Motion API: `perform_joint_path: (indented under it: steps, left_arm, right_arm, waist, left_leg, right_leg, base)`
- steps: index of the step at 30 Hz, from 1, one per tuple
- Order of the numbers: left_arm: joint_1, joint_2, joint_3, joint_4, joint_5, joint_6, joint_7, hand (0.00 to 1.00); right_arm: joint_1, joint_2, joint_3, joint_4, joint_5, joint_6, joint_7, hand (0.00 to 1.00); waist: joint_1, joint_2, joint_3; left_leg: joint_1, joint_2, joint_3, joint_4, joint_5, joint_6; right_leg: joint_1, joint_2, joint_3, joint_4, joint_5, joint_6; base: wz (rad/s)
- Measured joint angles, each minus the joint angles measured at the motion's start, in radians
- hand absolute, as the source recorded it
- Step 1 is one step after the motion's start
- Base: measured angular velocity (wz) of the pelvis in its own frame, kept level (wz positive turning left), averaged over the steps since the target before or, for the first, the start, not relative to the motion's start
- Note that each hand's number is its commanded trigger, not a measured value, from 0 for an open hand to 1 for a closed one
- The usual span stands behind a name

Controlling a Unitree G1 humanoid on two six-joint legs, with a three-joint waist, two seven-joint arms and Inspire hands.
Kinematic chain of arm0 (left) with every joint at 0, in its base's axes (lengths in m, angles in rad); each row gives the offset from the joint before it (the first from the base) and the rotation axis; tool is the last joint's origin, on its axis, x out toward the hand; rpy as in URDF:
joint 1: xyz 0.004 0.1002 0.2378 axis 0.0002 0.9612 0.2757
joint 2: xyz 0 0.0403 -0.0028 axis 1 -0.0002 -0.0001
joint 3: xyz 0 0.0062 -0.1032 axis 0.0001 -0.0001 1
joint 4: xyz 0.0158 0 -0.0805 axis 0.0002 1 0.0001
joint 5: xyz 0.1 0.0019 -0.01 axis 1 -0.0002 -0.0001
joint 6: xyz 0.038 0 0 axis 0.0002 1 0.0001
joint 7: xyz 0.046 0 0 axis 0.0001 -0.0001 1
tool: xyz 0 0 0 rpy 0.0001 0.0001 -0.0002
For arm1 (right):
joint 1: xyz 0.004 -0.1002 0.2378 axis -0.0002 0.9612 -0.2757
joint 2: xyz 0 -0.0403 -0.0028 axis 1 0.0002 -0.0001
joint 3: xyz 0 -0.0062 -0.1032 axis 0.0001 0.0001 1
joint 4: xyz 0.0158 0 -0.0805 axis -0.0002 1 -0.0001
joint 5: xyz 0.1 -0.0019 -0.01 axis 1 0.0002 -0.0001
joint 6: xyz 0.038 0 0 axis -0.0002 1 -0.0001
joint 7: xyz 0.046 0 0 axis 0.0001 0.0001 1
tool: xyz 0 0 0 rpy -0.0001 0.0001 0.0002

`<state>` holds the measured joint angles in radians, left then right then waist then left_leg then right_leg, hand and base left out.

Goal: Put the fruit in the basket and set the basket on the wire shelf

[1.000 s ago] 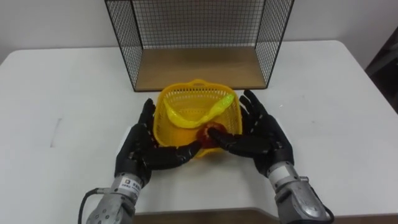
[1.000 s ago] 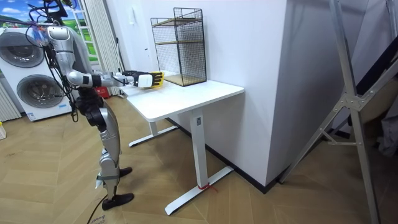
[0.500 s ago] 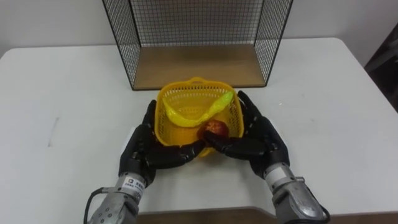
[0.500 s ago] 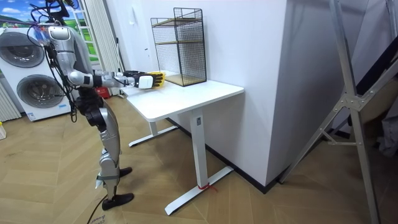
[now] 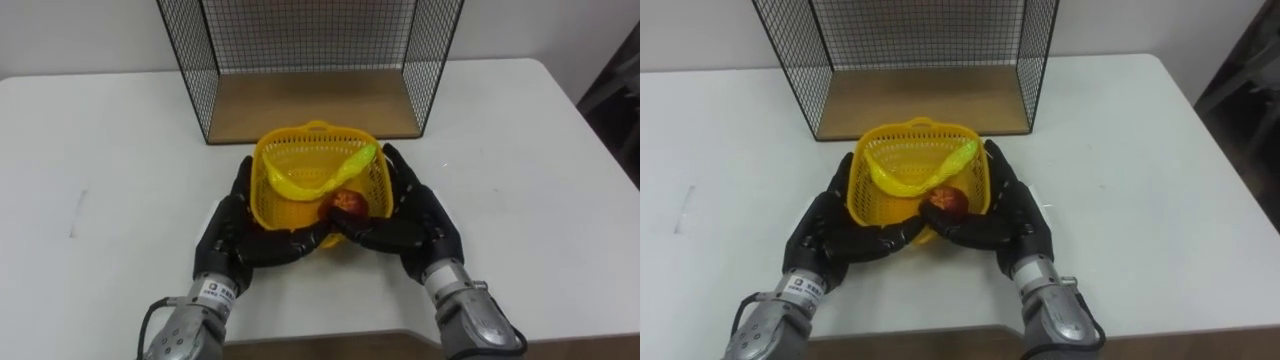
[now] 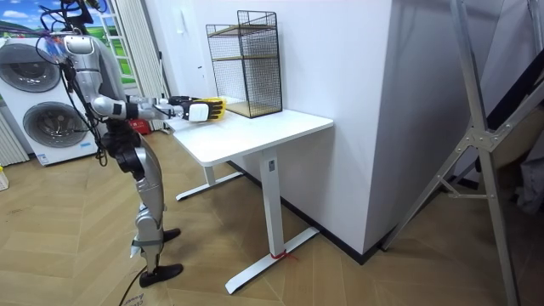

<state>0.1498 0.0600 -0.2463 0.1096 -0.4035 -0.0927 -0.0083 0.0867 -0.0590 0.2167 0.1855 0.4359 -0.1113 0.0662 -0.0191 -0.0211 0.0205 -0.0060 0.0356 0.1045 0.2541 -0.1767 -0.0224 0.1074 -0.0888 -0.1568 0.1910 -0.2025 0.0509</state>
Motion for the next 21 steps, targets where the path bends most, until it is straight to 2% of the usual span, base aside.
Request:
perform_joint_path:
  steps: [9,16,21]
  left_arm:
    - [-0.006,0.001,-0.007,-0.016,-0.028,0.0,0.02,0.0]
    - [-0.043,0.0,-0.004,-0.037,-0.076,-0.001,0.049,0.0]
    - [-0.044,-0.002,-0.003,-0.094,-0.079,-0.001,0.055,0.0]
  right_arm:
    - [-0.008,0.002,0.016,-0.005,0.001,0.003,-0.013,0.0]
    - [-0.069,0.005,0.023,-0.009,0.032,0.0,-0.033,0.0]
    - [-0.07,0.005,0.023,-0.075,0.032,-0.002,-0.059,0.0]
  waist:
    - [-0.001,0.001,-0.0004]
    - [0.0,0.001,-0.0009]
    - [0.0,0.004,-0.0026]
  left_leg:
    - [0.001,0.005,0.004,0.002,0.0,0.0]
    - [0.001,0.005,0.004,0.005,0.0,-0.001]
    - [-0.002,0.005,0.003,0.006,-0.001,-0.001]
  right_leg:
    - [0.005,0.004,0.003,-0.001,0.003,-0.003]
    - [0.005,0.004,0.002,-0.001,0.003,-0.003]
    - [0.004,0.004,0.0,-0.002,0.003,-0.003]
  base:
    - [-0.01]
    - [0.0]
    - [0.0]
